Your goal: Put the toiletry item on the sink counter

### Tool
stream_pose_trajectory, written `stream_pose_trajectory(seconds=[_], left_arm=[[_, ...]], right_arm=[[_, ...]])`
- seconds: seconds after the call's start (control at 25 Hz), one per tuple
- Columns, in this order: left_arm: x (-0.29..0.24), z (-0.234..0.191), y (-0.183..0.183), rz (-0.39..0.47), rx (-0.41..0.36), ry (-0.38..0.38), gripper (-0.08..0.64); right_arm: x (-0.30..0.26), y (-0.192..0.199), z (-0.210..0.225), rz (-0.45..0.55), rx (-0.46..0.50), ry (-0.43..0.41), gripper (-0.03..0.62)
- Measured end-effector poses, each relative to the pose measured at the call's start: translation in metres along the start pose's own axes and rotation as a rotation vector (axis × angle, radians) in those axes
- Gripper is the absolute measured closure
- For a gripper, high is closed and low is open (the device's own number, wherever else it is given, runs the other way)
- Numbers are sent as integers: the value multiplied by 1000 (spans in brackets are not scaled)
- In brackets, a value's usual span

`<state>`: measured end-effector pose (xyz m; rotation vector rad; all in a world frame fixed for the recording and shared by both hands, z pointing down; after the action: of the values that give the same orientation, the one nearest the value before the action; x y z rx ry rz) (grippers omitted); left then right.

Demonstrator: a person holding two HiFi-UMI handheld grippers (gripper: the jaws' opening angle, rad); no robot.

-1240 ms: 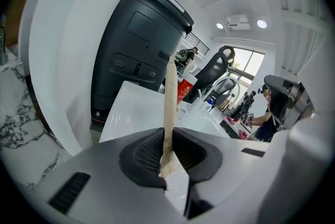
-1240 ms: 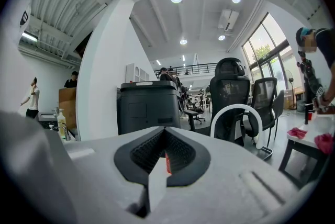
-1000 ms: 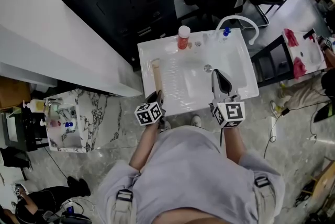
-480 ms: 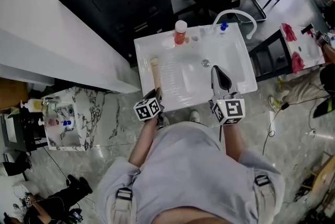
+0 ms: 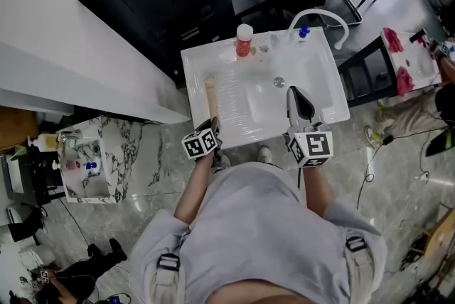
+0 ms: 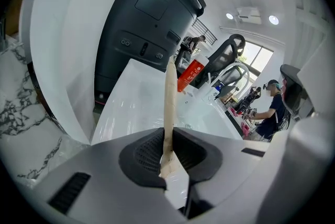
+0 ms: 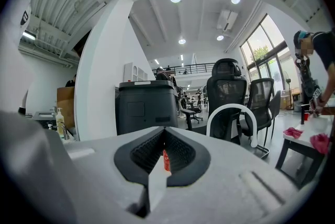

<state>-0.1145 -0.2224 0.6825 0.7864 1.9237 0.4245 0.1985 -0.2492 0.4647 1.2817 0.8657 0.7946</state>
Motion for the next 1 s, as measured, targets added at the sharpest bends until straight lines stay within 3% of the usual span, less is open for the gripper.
stream_pose_trajectory(seconds=[0.32,0.4,0.52,1.0], left_arm=[[-4,-6,3,-19,46,3,512],[-3,-4,1,-15,25,8,509],[-2,0,-2,-21,-23,-1,414],[4,-1,-7,11,-7,-2,416]], right_arm=[[-2,0,0,-4,-2,0,588],[-2,0,1,-5,-5,1,588],[-3,0,1,-5,-8,0,588],[-8,0,0,-7,-4,-17,588]])
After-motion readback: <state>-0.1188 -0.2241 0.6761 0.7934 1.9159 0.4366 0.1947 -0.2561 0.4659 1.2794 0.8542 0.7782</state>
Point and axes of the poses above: the fingertips, and each gripper's own axes: x backward along the fingers, z to its right, y out of its underside, the point moved 10 cm from there along x, backward along the fingers, and after that the axes turned 2 degrees about -y, right-handed, at the moved point
